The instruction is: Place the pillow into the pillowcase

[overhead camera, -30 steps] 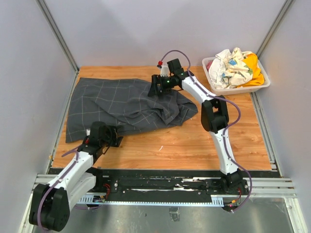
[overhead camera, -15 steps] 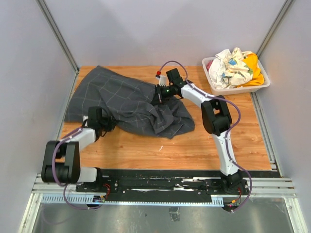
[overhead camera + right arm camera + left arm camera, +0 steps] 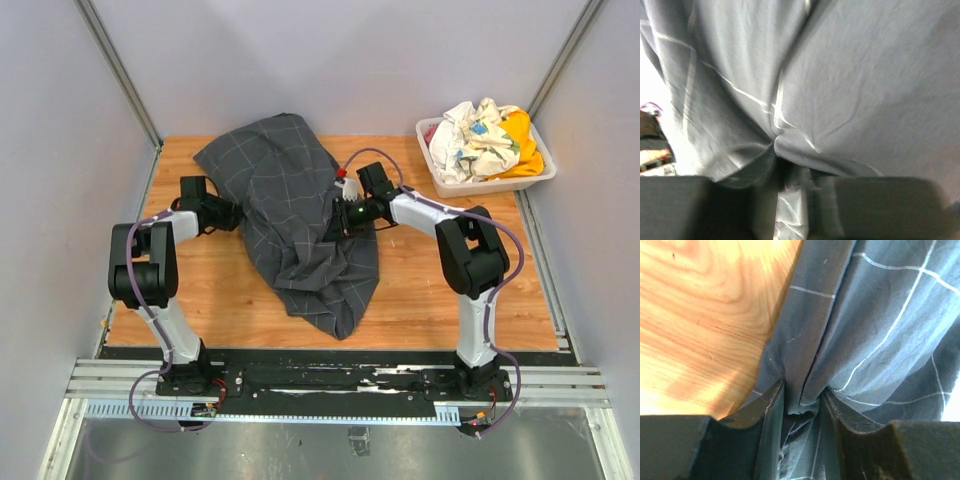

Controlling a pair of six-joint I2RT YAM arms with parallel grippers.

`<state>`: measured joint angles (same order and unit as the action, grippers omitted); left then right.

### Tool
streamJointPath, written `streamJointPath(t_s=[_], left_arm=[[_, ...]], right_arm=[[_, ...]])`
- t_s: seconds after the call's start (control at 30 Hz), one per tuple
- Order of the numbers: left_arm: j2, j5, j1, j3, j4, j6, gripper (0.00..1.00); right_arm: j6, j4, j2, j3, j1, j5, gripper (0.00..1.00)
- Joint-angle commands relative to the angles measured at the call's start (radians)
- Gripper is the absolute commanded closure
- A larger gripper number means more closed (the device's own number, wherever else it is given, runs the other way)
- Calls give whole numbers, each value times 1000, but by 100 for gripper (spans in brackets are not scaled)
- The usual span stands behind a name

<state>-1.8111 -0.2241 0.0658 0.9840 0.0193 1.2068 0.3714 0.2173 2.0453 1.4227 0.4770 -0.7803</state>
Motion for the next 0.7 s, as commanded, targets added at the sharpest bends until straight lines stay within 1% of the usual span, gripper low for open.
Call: streamJointPath(t_s=[0.0,0.07,0.13,0.27,0.43,0.53,0.67], left_arm=[[48,-11,6,36,-52,-128,58],[115,16,6,45,-121,-190,54],[186,20,6,40,-169,-235,52],[330,9,5,5,-249,-312,49],[521,-23,-8,-108,-298,-371,48],[627,-14,-49,-175,-341,-420,47],[761,10,-126,-268,-389,-448,47]], right_arm=[[-23,105,-47,1,-7,95,67],[-27,127,-94,13,-11,142,52],[-29,150,-139,20,-11,197,46],[-29,211,-221,7,-4,296,43],[-42,263,-368,-106,44,422,42],[-52,297,-462,-189,93,499,42],[-50,347,-557,-297,158,568,42]])
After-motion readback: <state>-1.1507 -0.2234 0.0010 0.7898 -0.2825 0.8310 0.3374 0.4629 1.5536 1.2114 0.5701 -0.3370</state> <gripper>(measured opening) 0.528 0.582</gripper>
